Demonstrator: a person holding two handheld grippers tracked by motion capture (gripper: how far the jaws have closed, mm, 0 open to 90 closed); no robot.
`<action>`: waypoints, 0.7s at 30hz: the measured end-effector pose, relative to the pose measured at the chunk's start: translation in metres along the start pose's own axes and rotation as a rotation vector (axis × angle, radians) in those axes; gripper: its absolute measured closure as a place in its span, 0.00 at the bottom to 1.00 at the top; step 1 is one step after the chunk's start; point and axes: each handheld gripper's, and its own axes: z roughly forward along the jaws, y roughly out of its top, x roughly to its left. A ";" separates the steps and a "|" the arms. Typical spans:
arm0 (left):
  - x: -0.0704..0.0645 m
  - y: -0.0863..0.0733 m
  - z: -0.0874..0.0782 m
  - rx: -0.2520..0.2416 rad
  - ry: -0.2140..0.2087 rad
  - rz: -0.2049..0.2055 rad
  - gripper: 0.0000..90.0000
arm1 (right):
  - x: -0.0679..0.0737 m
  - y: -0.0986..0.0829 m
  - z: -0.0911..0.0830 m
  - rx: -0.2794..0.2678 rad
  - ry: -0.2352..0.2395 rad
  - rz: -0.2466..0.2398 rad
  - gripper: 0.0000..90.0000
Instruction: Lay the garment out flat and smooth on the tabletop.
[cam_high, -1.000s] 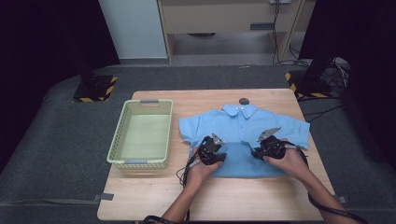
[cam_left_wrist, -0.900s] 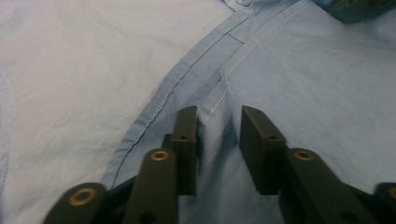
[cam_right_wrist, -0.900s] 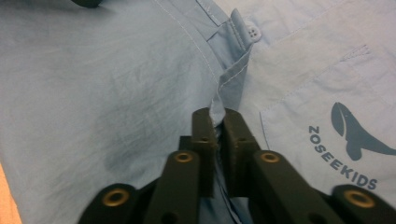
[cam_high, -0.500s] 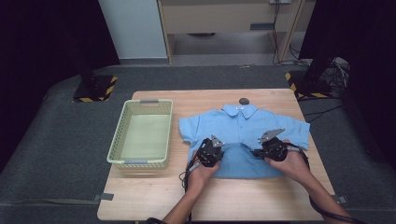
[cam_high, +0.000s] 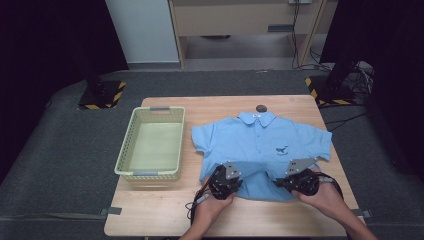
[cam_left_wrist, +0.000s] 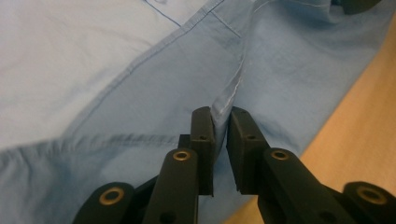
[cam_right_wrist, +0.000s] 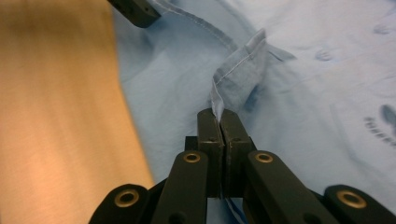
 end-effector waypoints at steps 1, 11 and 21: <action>-0.003 -0.002 -0.001 0.009 -0.001 0.011 0.90 | 0.000 0.000 0.000 0.000 0.000 0.000 0.99; -0.024 -0.030 -0.012 0.089 0.013 0.048 0.78 | 0.030 -0.018 0.001 0.053 0.060 -0.060 0.96; -0.028 -0.040 -0.029 0.080 0.028 0.018 0.70 | 0.050 -0.026 -0.005 0.071 0.063 -0.091 0.93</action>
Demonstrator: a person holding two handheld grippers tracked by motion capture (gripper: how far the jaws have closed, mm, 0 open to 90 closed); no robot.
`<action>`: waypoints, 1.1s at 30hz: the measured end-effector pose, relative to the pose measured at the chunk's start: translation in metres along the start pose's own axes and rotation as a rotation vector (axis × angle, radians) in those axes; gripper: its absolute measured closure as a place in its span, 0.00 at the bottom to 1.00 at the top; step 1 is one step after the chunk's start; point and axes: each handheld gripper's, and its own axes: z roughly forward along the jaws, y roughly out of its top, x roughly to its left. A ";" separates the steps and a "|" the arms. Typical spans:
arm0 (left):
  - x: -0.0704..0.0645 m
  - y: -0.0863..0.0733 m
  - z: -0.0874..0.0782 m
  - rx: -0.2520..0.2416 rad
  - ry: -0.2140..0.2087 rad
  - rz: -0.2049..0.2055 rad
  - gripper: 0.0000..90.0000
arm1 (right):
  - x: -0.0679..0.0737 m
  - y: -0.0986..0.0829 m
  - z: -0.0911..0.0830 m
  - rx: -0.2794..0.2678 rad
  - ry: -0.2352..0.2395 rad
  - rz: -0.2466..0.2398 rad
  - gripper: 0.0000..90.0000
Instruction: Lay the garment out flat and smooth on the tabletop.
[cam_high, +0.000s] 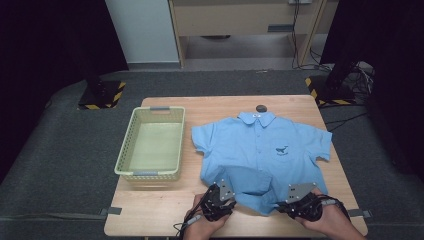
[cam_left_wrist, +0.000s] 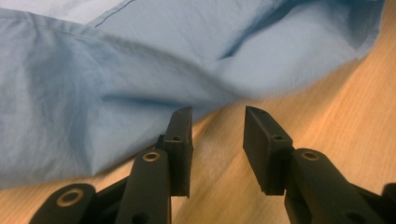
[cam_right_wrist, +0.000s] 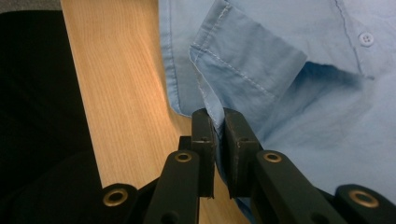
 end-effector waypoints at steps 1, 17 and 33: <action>0.000 0.000 -0.001 0.000 0.003 -0.003 0.70 | 0.000 -0.001 0.000 0.002 -0.003 0.001 0.93; 0.007 -0.002 -0.014 -0.066 0.045 -0.078 0.58 | 0.017 -0.006 -0.007 0.036 0.002 -0.017 0.82; 0.021 0.012 -0.038 -0.164 0.051 -0.135 0.51 | -0.002 -0.011 -0.036 -0.077 -0.019 0.074 0.76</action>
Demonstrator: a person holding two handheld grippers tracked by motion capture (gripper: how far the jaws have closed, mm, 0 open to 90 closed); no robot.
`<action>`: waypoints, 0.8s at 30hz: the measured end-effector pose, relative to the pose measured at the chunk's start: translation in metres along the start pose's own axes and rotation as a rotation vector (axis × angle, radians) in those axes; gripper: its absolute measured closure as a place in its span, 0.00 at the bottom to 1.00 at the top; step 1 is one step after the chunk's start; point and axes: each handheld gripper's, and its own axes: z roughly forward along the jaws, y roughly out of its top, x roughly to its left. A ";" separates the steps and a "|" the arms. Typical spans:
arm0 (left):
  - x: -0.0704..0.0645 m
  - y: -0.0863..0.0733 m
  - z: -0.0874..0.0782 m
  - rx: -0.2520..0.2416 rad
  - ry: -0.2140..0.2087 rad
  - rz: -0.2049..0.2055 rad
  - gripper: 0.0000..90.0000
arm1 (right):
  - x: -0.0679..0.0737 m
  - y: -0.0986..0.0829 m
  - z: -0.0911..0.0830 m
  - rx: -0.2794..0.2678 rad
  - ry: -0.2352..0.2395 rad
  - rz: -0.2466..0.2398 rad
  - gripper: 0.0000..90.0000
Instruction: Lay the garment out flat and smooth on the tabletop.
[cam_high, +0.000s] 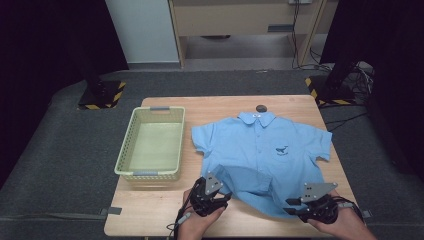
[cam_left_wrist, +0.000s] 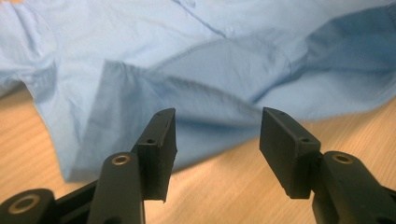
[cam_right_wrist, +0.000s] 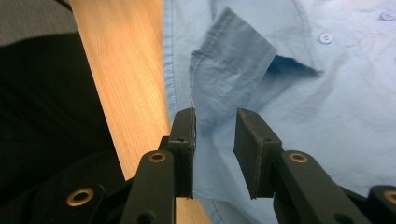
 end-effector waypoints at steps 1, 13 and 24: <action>0.003 0.003 -0.001 -0.005 -0.001 -0.003 0.51 | -0.002 0.000 -0.002 -0.003 -0.007 0.006 0.74; 0.015 0.041 0.021 0.002 0.042 0.009 0.47 | -0.021 -0.002 -0.029 -0.082 -0.028 0.070 0.61; 0.038 0.050 0.060 0.066 0.089 -0.051 0.44 | -0.038 -0.021 -0.012 0.073 -0.176 0.153 0.62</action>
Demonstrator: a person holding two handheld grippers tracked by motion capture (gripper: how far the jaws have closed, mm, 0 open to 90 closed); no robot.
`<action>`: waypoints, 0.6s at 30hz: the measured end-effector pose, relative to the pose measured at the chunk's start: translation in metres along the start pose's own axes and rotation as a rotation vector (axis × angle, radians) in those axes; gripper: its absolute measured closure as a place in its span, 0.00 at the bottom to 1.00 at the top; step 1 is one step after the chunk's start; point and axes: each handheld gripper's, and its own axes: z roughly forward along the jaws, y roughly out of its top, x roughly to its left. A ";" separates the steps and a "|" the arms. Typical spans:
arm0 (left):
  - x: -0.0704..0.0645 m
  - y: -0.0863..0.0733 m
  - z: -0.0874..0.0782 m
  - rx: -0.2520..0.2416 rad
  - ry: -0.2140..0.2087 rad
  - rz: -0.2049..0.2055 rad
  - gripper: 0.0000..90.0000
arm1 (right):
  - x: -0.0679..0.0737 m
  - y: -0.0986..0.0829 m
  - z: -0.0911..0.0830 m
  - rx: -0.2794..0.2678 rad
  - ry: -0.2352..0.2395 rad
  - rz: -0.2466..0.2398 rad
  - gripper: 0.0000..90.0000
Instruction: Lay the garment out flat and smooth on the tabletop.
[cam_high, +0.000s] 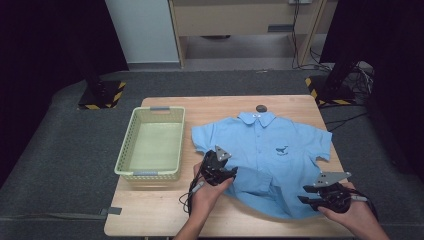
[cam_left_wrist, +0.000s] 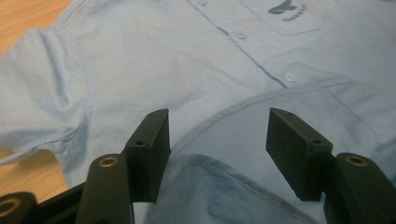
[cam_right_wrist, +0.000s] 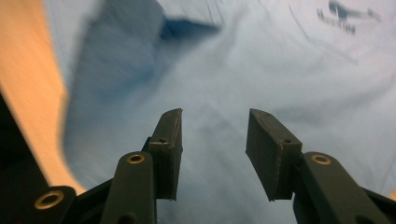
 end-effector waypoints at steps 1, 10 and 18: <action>0.002 0.000 0.002 0.000 0.004 -0.006 0.43 | -0.001 -0.002 0.002 0.009 0.002 0.002 0.62; 0.019 -0.003 0.003 0.005 0.029 -0.046 0.36 | -0.002 -0.005 0.008 0.034 0.009 0.005 0.58; 0.023 -0.012 -0.002 0.032 0.010 -0.035 0.38 | -0.006 -0.007 0.006 0.043 -0.004 0.031 0.56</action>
